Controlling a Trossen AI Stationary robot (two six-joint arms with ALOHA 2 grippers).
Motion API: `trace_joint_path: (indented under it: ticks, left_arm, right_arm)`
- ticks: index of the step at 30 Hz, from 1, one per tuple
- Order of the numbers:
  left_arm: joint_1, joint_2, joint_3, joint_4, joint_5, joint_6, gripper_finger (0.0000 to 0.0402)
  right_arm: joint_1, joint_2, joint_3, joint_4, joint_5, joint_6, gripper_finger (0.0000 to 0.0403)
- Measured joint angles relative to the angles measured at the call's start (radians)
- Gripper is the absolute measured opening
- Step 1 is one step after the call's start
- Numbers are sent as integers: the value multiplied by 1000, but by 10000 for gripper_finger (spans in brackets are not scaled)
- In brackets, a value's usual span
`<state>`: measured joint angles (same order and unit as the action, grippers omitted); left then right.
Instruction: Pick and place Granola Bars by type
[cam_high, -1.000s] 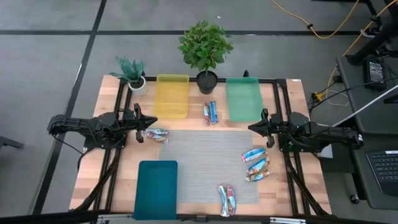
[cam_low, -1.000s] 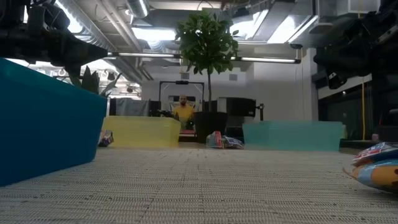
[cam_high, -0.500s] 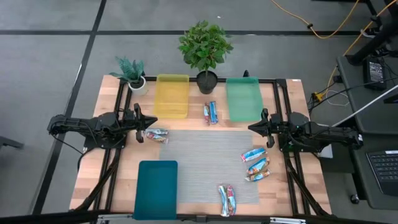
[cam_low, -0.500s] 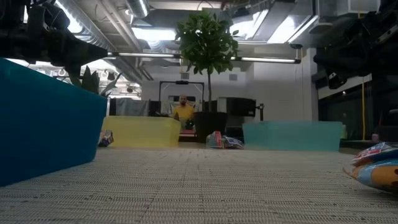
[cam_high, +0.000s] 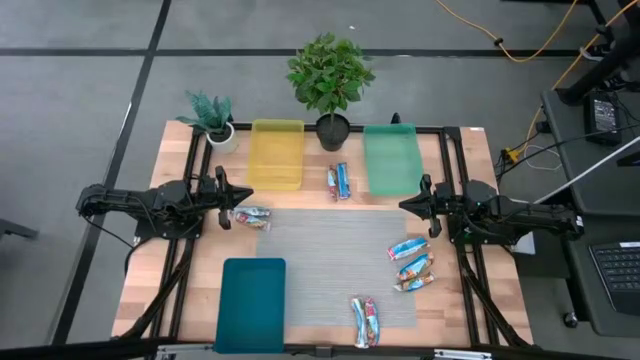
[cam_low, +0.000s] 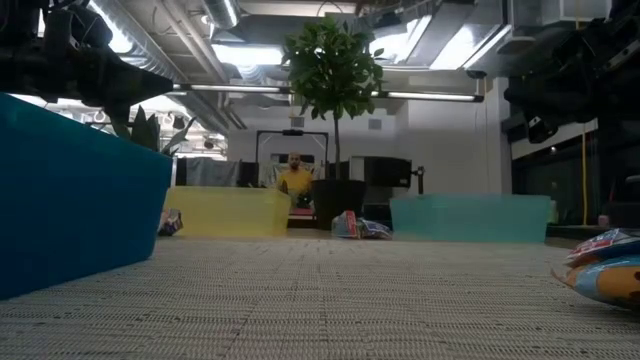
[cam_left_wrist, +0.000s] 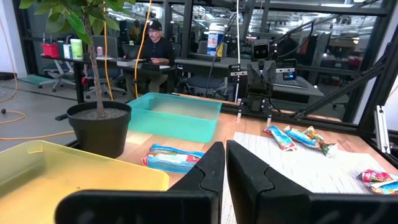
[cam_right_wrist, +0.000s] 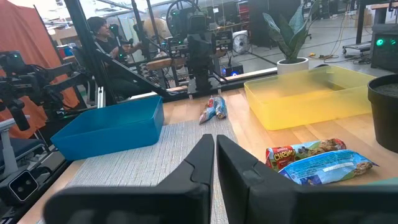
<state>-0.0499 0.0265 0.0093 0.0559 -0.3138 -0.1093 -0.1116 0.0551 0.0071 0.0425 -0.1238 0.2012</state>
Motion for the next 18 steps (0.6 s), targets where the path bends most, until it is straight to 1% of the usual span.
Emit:
trace_joint_path:
  ticks: [18]
  left_arm:
    - [0, 0, 0, 0, 0, 0, 8]
  right_arm:
    - [0, 0, 0, 0, 0, 0, 23]
